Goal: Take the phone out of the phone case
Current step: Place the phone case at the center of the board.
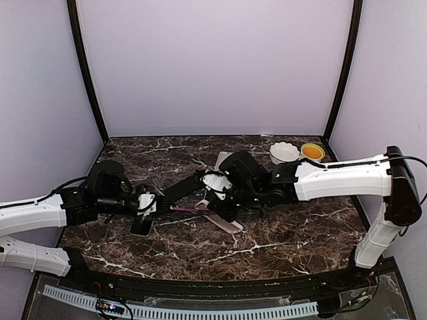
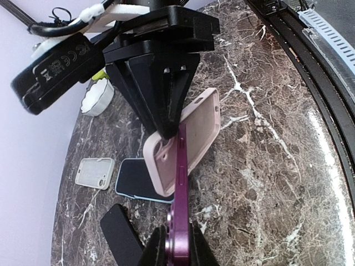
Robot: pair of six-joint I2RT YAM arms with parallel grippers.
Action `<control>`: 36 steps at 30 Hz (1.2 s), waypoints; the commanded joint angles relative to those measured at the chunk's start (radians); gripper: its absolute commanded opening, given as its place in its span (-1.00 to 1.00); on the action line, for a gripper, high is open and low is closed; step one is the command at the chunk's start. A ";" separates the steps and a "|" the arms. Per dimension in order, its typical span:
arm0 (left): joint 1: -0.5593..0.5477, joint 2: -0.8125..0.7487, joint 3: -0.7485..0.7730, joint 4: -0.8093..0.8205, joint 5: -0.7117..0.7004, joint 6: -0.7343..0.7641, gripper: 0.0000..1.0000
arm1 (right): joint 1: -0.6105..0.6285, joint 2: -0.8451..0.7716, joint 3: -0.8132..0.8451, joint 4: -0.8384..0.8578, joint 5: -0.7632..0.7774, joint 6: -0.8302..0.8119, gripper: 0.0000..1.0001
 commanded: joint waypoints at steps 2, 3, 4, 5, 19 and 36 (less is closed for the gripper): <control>0.006 -0.053 0.014 0.149 -0.032 0.014 -1.00 | -0.084 -0.082 -0.064 -0.020 0.041 0.116 -1.00; 0.006 -0.054 0.014 0.148 -0.032 0.014 -1.00 | -0.103 -0.093 -0.076 -0.008 0.042 0.132 -1.00; 0.006 -0.054 0.014 0.148 -0.033 0.015 -1.00 | -0.124 -0.102 -0.088 0.000 0.042 0.148 -1.00; 0.005 -0.055 0.015 0.148 -0.034 0.015 -1.00 | -0.146 -0.111 -0.099 0.007 0.042 0.161 -1.00; 0.007 -0.056 0.016 0.171 -0.122 -0.050 -1.00 | -0.520 -0.020 -0.074 0.232 -0.295 0.323 -1.00; 0.250 -0.006 0.058 0.281 -0.139 -0.334 -1.00 | -0.688 0.233 -0.035 0.484 -0.449 0.534 -1.00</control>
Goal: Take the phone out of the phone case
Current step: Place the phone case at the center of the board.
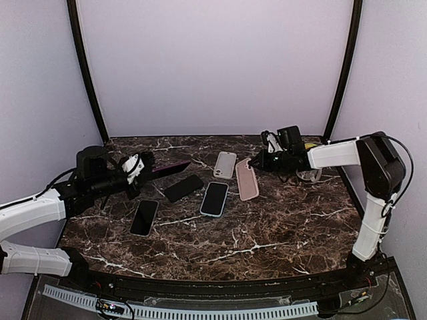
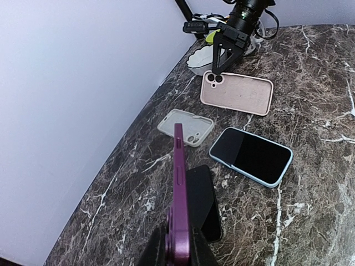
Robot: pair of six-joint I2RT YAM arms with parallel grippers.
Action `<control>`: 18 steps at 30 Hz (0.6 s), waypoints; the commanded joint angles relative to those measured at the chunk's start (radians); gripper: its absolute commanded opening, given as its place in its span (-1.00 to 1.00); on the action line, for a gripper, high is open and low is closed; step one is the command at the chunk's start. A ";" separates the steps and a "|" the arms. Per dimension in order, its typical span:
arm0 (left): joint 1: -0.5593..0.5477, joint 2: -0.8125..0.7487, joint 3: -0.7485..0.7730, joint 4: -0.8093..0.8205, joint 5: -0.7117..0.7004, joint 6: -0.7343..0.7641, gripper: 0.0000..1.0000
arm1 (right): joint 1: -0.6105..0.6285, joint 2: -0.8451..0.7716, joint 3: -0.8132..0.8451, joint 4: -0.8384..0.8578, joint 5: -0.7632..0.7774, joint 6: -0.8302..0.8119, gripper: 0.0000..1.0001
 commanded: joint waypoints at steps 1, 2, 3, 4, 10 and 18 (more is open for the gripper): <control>0.053 0.011 0.054 0.104 0.014 -0.109 -1.00 | -0.024 0.065 0.041 0.084 -0.044 0.031 -1.00; 0.063 0.019 0.059 0.104 0.010 -0.145 -1.00 | -0.026 0.076 0.047 0.078 -0.042 0.028 -1.00; 0.085 0.041 0.081 0.088 0.005 -0.165 -1.00 | -0.027 0.086 0.050 0.075 -0.038 0.028 -1.00; 0.095 0.055 0.095 0.076 -0.007 -0.206 -1.00 | -0.029 0.094 0.053 0.073 -0.030 0.028 -1.00; 0.188 0.168 0.228 -0.021 0.026 -0.359 -1.00 | -0.031 0.133 0.098 0.014 0.057 -0.017 -1.00; 0.280 0.335 0.391 -0.151 0.120 -0.573 -1.00 | -0.031 0.141 0.112 -0.034 0.092 -0.084 -0.75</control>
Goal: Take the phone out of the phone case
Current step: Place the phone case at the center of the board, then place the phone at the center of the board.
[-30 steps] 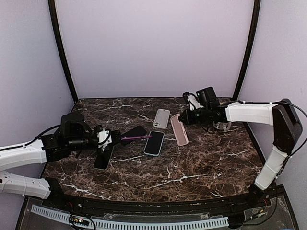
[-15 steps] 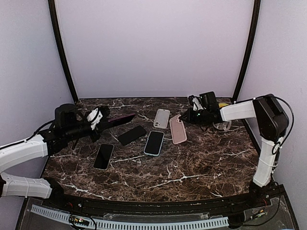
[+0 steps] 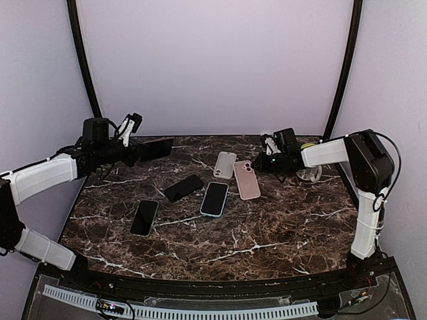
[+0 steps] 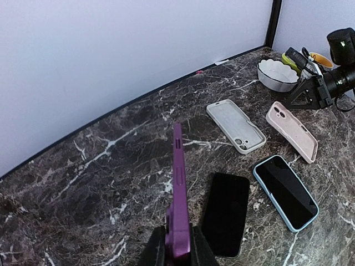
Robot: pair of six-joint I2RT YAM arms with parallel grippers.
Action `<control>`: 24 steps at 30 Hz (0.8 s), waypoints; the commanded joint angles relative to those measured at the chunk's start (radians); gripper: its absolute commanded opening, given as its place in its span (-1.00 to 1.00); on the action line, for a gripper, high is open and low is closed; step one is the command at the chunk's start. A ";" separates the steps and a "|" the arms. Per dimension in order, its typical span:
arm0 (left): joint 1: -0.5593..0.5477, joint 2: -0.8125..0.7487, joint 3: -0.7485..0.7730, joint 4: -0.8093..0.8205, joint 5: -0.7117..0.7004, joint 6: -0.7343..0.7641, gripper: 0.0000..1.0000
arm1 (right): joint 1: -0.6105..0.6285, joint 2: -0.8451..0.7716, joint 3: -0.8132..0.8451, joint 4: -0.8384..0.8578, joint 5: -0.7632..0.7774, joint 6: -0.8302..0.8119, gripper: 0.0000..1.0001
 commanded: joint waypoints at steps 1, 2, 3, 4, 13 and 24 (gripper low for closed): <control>0.016 0.044 0.087 -0.044 0.052 -0.195 -1.00 | 0.002 0.004 0.025 -0.021 0.049 -0.063 -0.71; 0.025 0.053 0.105 -0.058 0.050 -0.218 -1.00 | 0.002 -0.002 0.020 -0.024 0.062 -0.076 -0.67; 0.032 0.073 0.113 -0.062 0.056 -0.261 -1.00 | 0.002 -0.009 0.016 -0.031 0.074 -0.083 -0.62; 0.049 0.082 0.122 -0.064 0.087 -0.286 -1.00 | 0.001 -0.016 0.013 -0.037 0.081 -0.091 -0.57; 0.152 0.251 0.124 -0.009 0.289 -0.592 -1.00 | 0.003 -0.171 -0.086 -0.071 0.124 -0.115 -0.14; 0.170 0.377 0.090 0.038 0.332 -0.723 -1.00 | 0.063 -0.306 -0.149 -0.246 0.199 -0.107 0.00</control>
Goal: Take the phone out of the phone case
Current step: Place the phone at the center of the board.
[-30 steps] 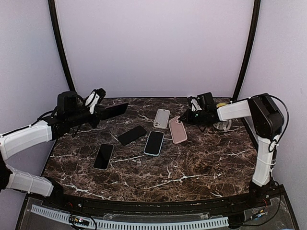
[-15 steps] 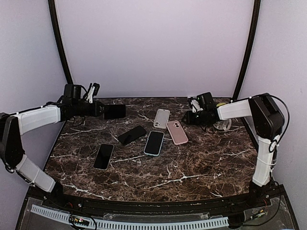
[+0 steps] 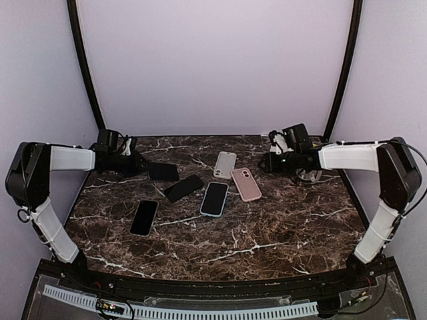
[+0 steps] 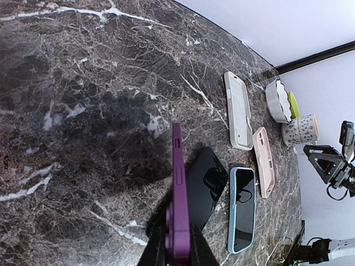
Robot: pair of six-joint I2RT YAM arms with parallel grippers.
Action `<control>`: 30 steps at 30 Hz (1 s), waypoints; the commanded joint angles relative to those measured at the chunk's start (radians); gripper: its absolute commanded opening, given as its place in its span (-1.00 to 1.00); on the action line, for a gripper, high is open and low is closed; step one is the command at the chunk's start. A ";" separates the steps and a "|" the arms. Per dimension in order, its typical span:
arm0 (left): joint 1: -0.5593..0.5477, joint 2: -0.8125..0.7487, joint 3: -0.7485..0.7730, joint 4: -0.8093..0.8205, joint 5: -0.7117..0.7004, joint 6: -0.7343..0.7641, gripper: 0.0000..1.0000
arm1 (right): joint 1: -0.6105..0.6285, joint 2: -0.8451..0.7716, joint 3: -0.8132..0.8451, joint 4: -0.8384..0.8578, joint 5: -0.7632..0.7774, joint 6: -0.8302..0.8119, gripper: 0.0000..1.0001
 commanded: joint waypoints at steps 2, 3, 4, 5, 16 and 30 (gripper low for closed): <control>0.003 -0.011 -0.032 0.084 0.014 -0.059 -1.00 | 0.045 -0.041 -0.010 -0.109 0.052 -0.006 0.00; 0.003 -0.003 -0.034 0.086 0.011 -0.056 -1.00 | 0.051 -0.054 -0.021 -0.105 0.053 -0.003 0.00; 0.003 0.002 -0.039 0.085 0.007 -0.047 -1.00 | 0.058 -0.066 -0.032 -0.102 0.052 0.001 0.00; 0.003 0.017 -0.039 0.082 0.010 -0.044 -1.00 | 0.061 -0.077 -0.039 -0.099 0.053 0.004 0.00; 0.003 0.050 -0.082 0.038 -0.083 0.051 -0.96 | 0.113 -0.119 -0.023 -0.174 0.091 0.025 0.02; 0.003 0.111 -0.127 0.107 -0.211 0.075 -0.69 | 0.145 -0.225 -0.138 -0.150 0.196 0.189 0.23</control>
